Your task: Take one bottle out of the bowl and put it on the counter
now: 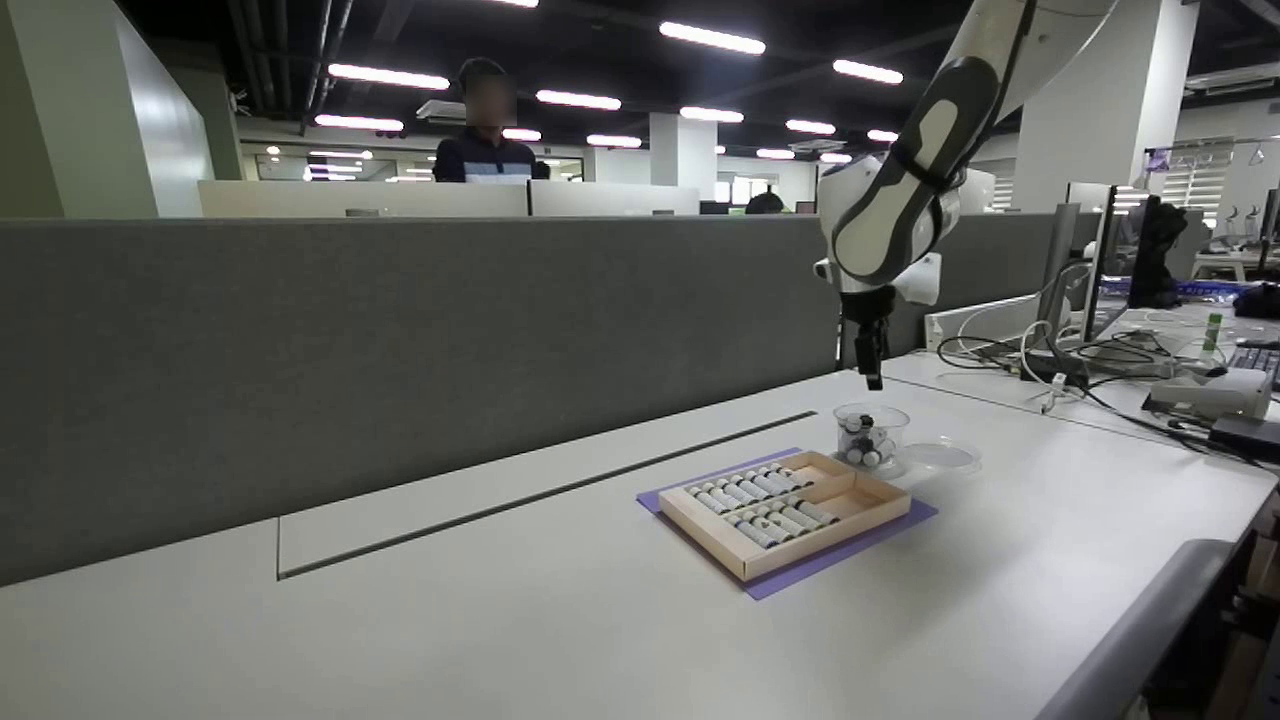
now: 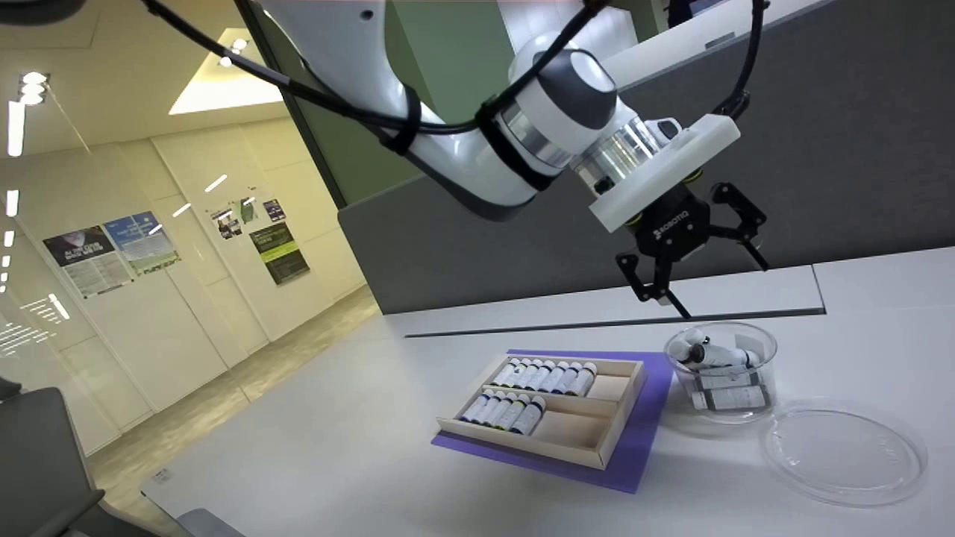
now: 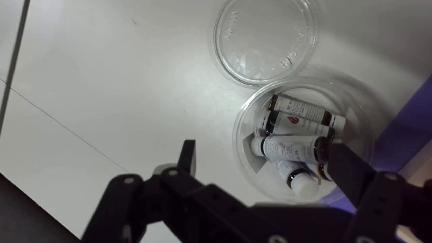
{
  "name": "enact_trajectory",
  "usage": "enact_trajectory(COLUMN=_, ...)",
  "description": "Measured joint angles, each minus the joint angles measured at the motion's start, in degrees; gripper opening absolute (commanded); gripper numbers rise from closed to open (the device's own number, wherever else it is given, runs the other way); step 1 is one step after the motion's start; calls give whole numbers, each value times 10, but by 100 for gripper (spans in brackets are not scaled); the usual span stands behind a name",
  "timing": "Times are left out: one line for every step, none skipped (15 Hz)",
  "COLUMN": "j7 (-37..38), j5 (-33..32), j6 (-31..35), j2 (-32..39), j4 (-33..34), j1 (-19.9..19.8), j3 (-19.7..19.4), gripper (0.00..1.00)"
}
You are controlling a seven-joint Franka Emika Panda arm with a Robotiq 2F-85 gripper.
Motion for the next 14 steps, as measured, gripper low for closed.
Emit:
enact_trajectory(j7=-31, j5=1, j6=2, j2=11, j4=8, j1=-9, j3=9, gripper=100)
enact_trajectory(j7=-58, j5=1, j6=2, j2=20, j4=15, j1=-17, j3=18, gripper=100)
enact_trajectory(j7=-83, j5=1, j6=1, j2=28, j4=22, j1=-24, j3=26, gripper=100)
enact_trajectory(j7=-107, j5=1, j6=-2, j2=35, j4=28, j1=-30, j3=32, gripper=100)
enact_trajectory(j7=-128, j5=1, j6=-4, j2=43, j4=35, j1=-33, j3=36, gripper=100)
enact_trajectory(j7=-145, j5=1, j6=-7, j2=49, j4=41, j1=-34, j3=38, gripper=100)
enact_trajectory(j7=-160, j5=1, j6=-12, j2=54, j4=46, j1=-34, j3=39, gripper=100)
enact_trajectory(j7=-175, j5=2, j6=-20, j2=58, j4=50, j1=-35, j3=41, gripper=100)
enact_trajectory(j7=-187, j5=2, j6=-31, j2=61, j4=54, j1=-34, j3=43, gripper=100)
enact_trajectory(j7=-196, j5=2, j6=-43, j2=62, j4=57, j1=-33, j3=44, gripper=100)
enact_trajectory(j7=-200, j5=1, j6=-53, j2=63, j4=58, j1=-31, j3=44, gripper=100)
enact_trajectory(j7=-202, j5=0, j6=-59, j2=63, j4=58, j1=-29, j3=43, gripper=100)
enact_trajectory(j7=-202, j5=-3, j6=-60, j2=63, j4=58, j1=-25, j3=41, gripper=100)
enact_trajectory(j7=-202, j5=-9, j6=-58, j2=63, j4=58, j1=-21, j3=37, gripper=100)
